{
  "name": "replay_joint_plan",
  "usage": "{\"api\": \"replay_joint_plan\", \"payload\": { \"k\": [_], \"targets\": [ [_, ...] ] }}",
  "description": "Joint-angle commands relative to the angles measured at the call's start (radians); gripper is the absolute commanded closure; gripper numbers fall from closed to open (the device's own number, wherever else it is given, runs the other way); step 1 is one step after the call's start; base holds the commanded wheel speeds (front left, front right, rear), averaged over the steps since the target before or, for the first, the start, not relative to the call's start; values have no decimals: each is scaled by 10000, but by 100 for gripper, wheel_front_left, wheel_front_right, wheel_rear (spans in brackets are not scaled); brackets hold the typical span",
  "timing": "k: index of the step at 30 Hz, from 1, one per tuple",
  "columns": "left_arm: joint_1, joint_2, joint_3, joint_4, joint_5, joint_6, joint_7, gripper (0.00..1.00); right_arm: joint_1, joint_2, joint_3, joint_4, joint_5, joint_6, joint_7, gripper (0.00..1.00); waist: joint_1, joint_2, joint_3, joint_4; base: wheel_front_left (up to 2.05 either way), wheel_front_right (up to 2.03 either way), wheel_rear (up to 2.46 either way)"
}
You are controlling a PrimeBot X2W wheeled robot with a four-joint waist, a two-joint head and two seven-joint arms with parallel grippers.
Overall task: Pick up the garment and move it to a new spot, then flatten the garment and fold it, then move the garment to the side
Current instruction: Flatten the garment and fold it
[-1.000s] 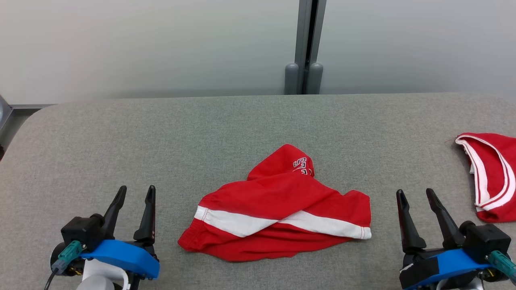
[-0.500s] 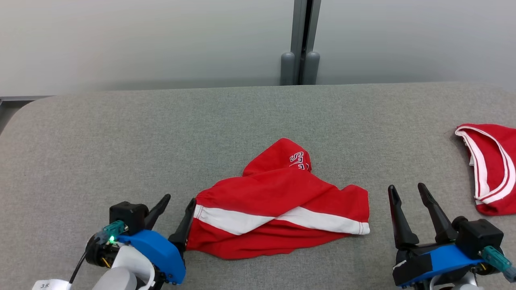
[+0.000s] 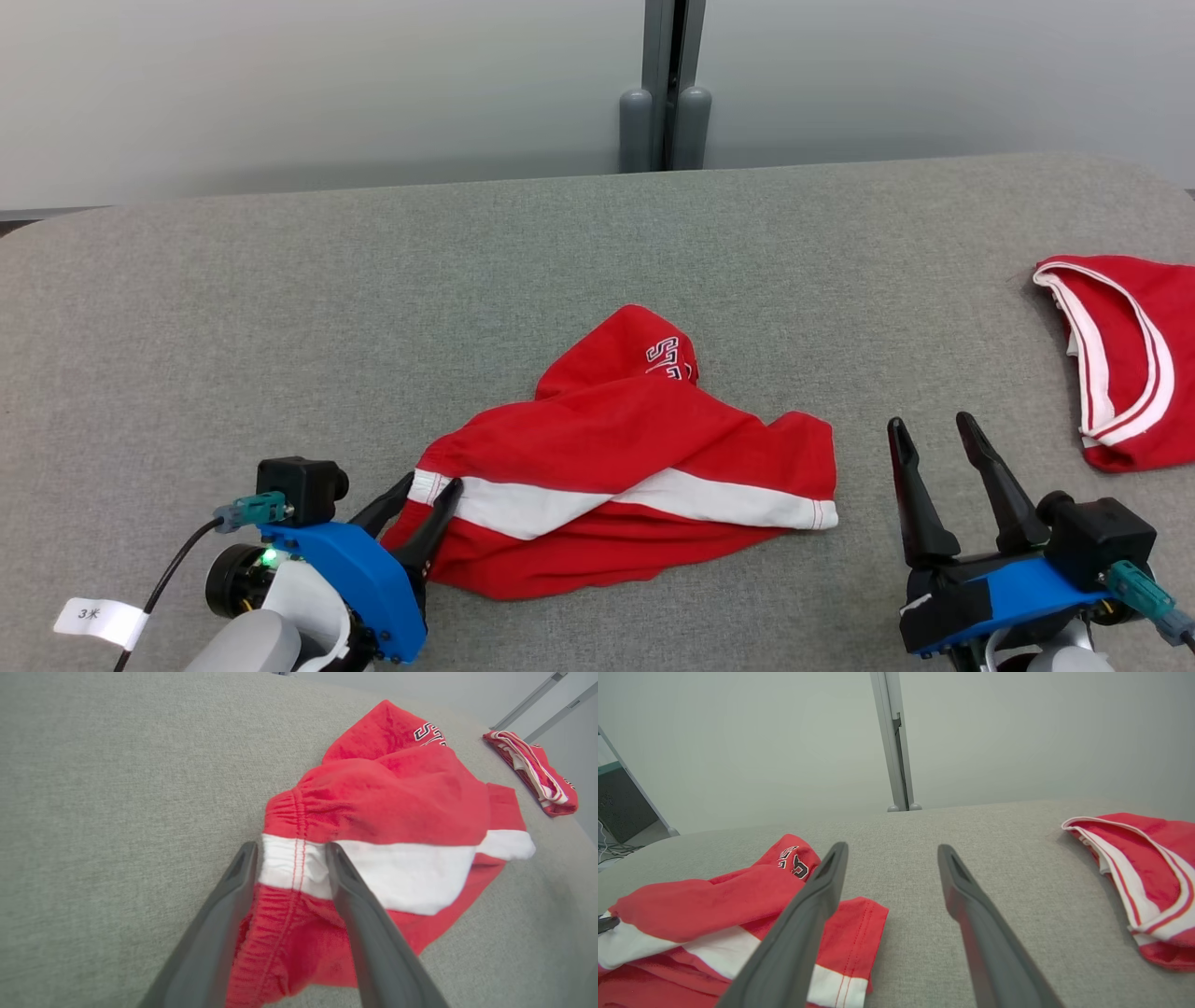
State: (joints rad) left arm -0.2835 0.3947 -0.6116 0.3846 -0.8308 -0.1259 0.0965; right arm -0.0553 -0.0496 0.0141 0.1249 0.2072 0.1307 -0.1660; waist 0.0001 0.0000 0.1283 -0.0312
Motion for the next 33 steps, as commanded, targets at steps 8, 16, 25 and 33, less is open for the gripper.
{"api": "replay_joint_plan", "payload": {
  "k": [8,16,25,33],
  "targets": [
    [-252,422,-555,-222,-655,-72,-300,100,-120,-16,139,239,192,1,150,0,-1,0,53,-133,0,0,0],
    [-46,362,-384,159,-608,13,-1079,100,171,-18,690,567,962,1,2301,0,-1,0,55,-65,0,0,0],
    [-103,281,-414,340,-672,-2,-1299,100,-155,-18,960,1148,1284,1,3413,0,-1,0,170,17,0,0,0],
    [-347,282,-513,413,-656,-25,-1383,100,-753,-22,1462,1831,1411,1,3028,0,-1,0,311,80,0,0,0]
  ]
}}
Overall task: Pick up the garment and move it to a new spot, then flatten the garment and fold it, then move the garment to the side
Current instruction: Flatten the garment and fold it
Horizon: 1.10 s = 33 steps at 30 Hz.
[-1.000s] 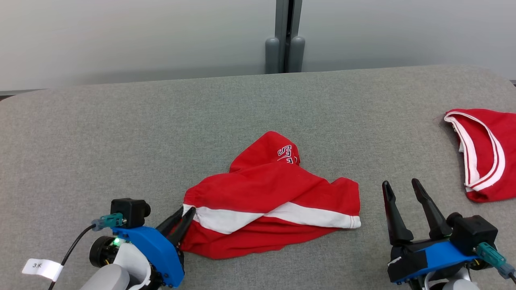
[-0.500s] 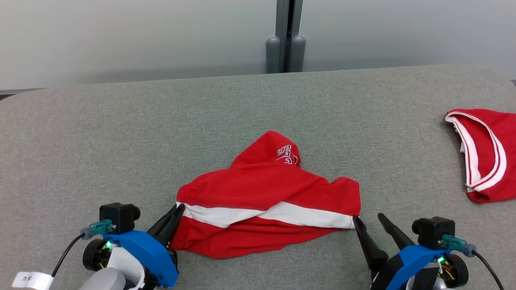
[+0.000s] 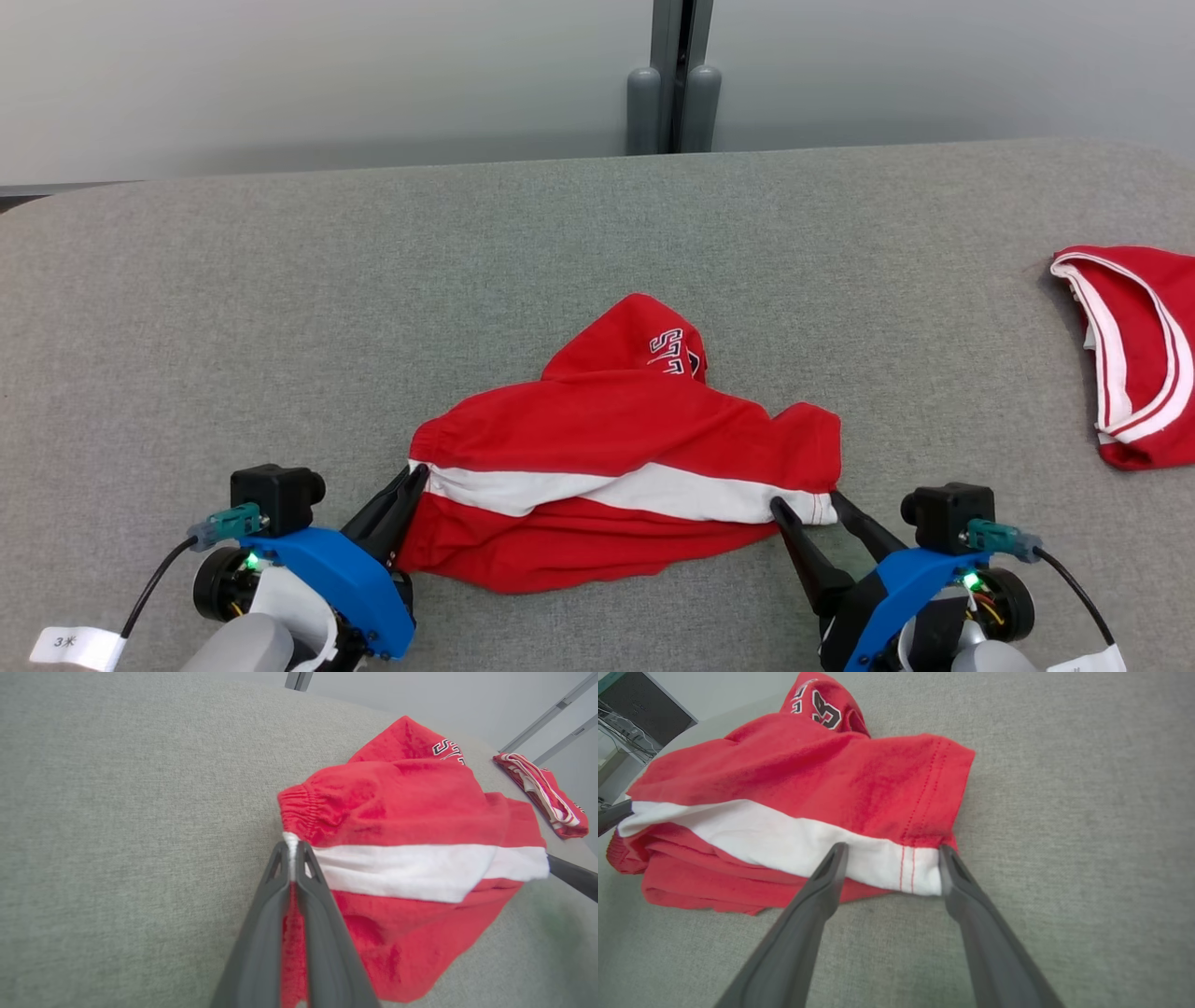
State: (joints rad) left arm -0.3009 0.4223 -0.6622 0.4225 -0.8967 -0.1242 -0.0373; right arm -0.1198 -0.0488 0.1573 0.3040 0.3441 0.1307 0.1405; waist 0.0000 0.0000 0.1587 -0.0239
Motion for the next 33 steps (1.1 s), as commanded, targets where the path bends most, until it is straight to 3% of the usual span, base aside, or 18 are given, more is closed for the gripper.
{"api": "replay_joint_plan", "payload": {
  "k": [1,5,6,7,9,10,19,25,33],
  "targets": [
    [-178,5,-20,42,-1,-45,-48,100,-147,-30,85,147,88,1,-61,0,0,0,13,16,0,0,0],
    [-210,16,-55,81,-60,-53,-83,100,-279,-32,134,520,108,1,-55,0,0,0,27,28,0,0,0],
    [-212,22,-60,84,-71,-55,-91,100,-315,-28,147,586,73,1,-50,23,0,0,29,27,0,0,0],
    [-213,34,-63,88,-81,-57,-89,100,-357,-28,164,646,70,1,-67,34,0,0,30,24,0,0,0],
    [-210,57,-61,96,-97,-60,-109,100,-410,-28,194,725,140,1,-140,87,0,0,31,18,0,0,0],
    [-210,66,-59,96,-111,-61,-123,100,-407,-28,214,741,155,1,-180,100,0,0,33,16,0,0,0],
    [-174,10,205,-293,-393,-80,-811,100,-512,-28,-175,-30,48,1,-944,100,0,0,-13,21,0,0,0],
    [-94,19,403,-1583,-1014,-87,-1619,100,-399,-30,-598,-1251,-179,1,-1272,100,0,0,-58,68,0,0,0],
    [-678,415,855,-3098,-2063,-88,-1590,100,-1004,-84,-801,-2845,-435,1,-125,100,0,0,210,36,0,0,0]
  ]
}}
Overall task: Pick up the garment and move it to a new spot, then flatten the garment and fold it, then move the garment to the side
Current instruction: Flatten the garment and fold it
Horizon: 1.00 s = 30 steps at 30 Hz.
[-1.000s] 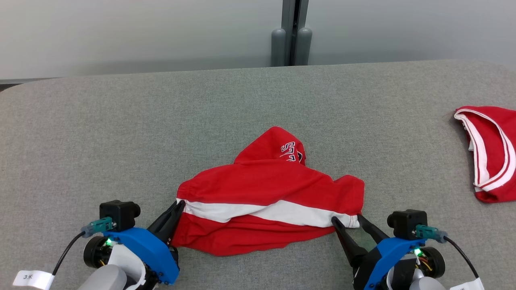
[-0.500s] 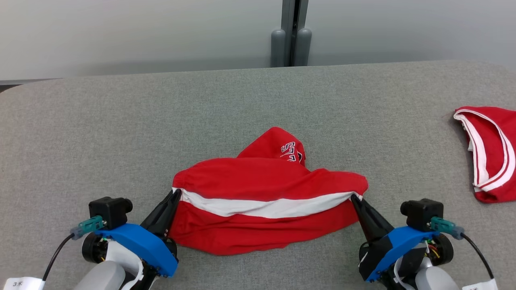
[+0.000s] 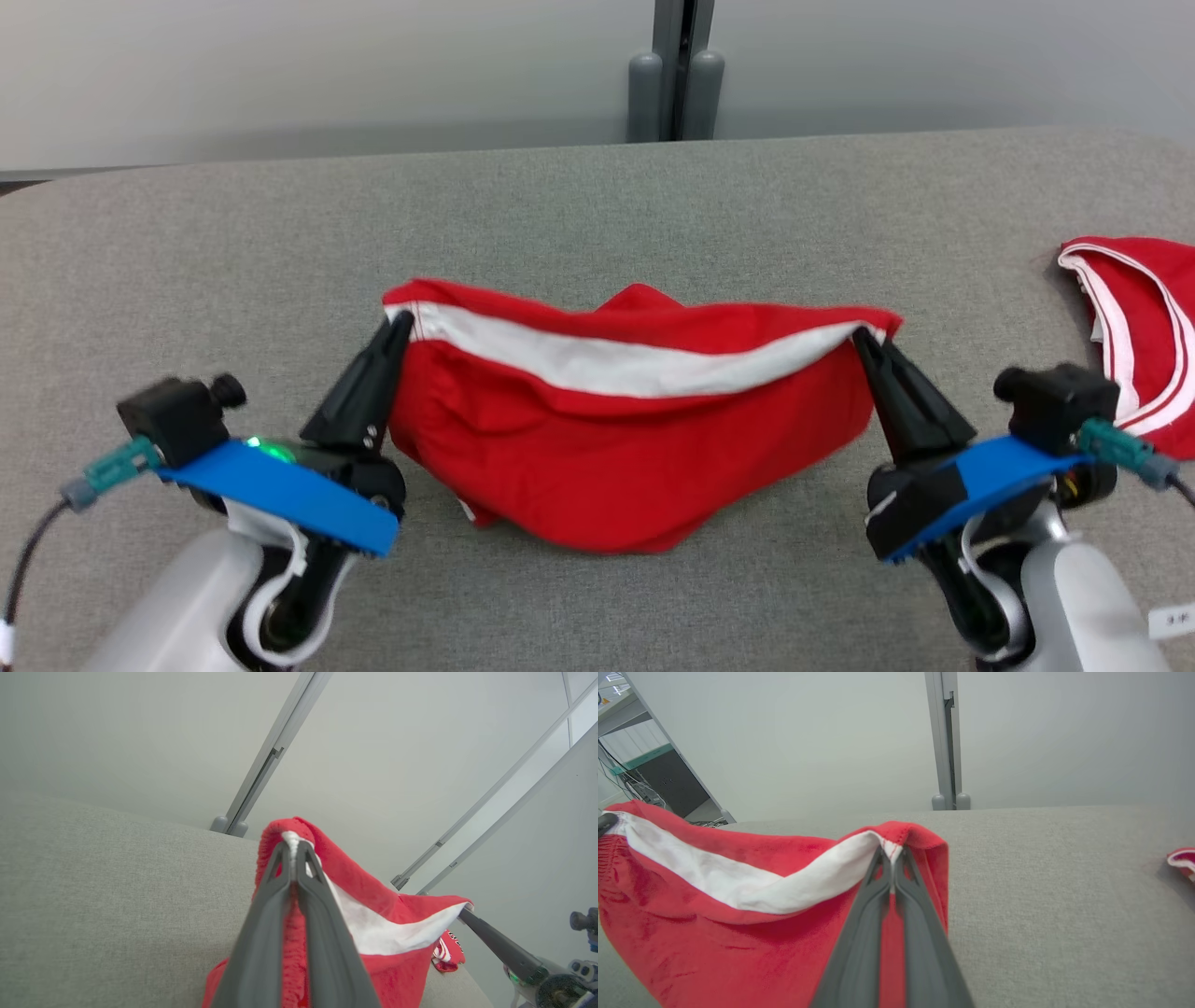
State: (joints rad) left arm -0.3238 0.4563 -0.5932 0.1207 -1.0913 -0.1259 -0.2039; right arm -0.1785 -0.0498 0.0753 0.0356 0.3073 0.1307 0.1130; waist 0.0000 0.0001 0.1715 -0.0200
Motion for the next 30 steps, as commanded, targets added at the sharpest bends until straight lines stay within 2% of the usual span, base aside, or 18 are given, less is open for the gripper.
{"api": "replay_joint_plan", "payload": {
  "k": [1,4,9,14,18,23,26,30],
  "targets": [
    [-651,112,273,-114,-268,-71,202,100,-707,-100,40,-250,27,1,336,100,0,-1,165,-28,0,0,0],
    [-1482,146,590,22,-643,-11,640,100,-1803,-401,192,-157,253,1,894,100,0,-1,469,-128,0,0,0],
    [-3481,69,1094,586,-962,139,1275,100,-4374,-775,469,817,865,1,1233,100,0,-1,1028,-343,0,0,0],
    [-5464,-132,1598,1353,-586,210,808,100,-6880,-776,562,2018,1031,1,240,100,0,-1,1423,-542,0,0,0],
    [-6506,-394,1809,1771,-139,122,69,100,-8122,-762,565,2815,785,1,-939,100,0,-1,1524,-639,0,0,0],
    [-6417,-830,2235,1975,216,8,-540,100,-8227,-853,654,3640,433,1,-2081,100,0,-1,1526,-707,0,0,0],
    [-5679,-1122,2486,1987,374,-41,-612,100,-7590,-1086,1133,4116,376,1,-2155,100,0,-1,1486,-693,0,0,0],
    [-4220,-1557,2604,1487,595,-76,-616,100,-6445,-1731,2095,4522,761,-1,-1806,100,0,-1,1392,-543,0,0,0]
  ]
}}
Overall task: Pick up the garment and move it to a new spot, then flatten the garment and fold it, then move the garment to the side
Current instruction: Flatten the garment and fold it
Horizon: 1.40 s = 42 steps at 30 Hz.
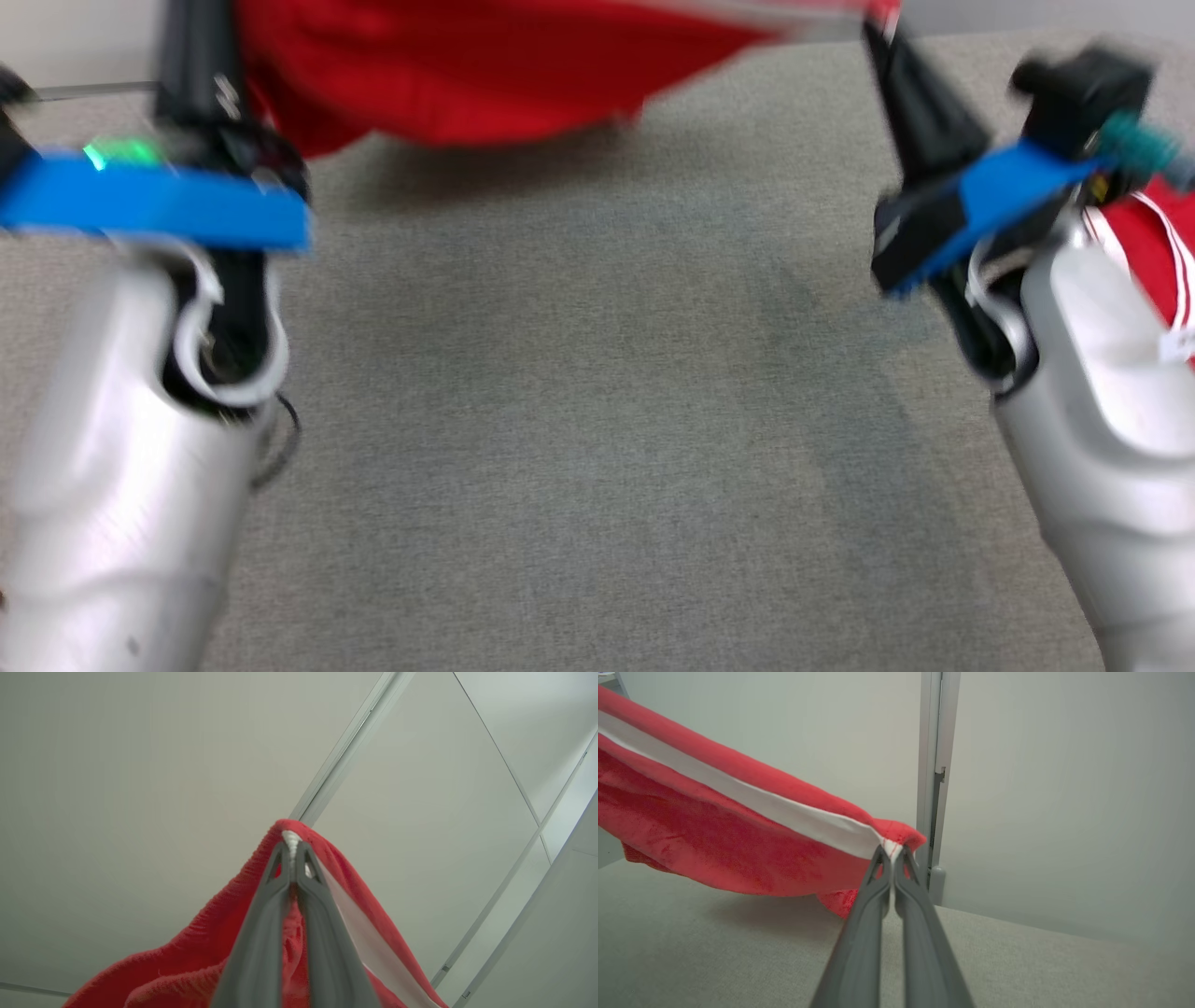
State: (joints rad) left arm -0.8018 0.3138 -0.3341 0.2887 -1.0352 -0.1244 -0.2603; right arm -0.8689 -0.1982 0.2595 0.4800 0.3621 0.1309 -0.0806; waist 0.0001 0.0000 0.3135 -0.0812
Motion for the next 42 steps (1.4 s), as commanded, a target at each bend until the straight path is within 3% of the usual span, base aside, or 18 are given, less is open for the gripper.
{"api": "replay_joint_plan", "payload": {
  "k": [1,7,11,16,20,23,27,31,36,42],
  "targets": [
    [559,-132,13,-193,33,-91,-52,100,459,-247,252,77,213,-2,131,100,-1,0,-28,69,0,0,0],
    [3270,-478,-685,-689,-170,-87,-52,100,2725,-1667,1795,-502,1454,-1,1114,100,-1,0,-358,426,0,0,0],
    [4709,-216,-1285,-1147,-669,-86,-54,100,4226,-2661,2283,-1589,2481,-2,2225,100,-1,0,-684,630,0,0,0],
    [6019,830,-2363,-2359,-1677,-87,104,100,6027,-3584,1831,-3151,3060,-1,3569,100,-1,0,-1008,889,0,0,0],
    [6868,1836,-2956,-3043,-1968,-88,431,100,7578,-3908,1123,-4616,3255,-2,4785,100,-1,0,-1116,998,0,0,0],
    [7527,2342,-3297,-3506,-2266,-88,714,100,8866,-3864,58,-5583,3166,-1,5941,100,-1,0,-1187,1084,0,0,0],
    [8286,2796,-3570,-4176,-2606,-89,1023,100,10383,-3237,-1941,-7176,2557,-2,7243,100,-1,0,-1224,1201,0,0,0],
    [8348,2717,-3493,-4550,-2604,-73,800,100,10795,-2640,-3096,-8748,1824,-3,7818,100,-1,0,-1202,1381,0,0,0],
    [7511,2256,-3409,-4020,-2074,106,659,100,9653,-2600,-3006,-8711,1548,-3,7837,100,-1,0,-1145,1673,0,0,0],
    [6117,1362,-3309,-2879,-1606,437,524,100,7186,-2917,-1993,-7349,1466,-1,7378,100,-1,0,-820,2092,0,0,0]
  ]
}}
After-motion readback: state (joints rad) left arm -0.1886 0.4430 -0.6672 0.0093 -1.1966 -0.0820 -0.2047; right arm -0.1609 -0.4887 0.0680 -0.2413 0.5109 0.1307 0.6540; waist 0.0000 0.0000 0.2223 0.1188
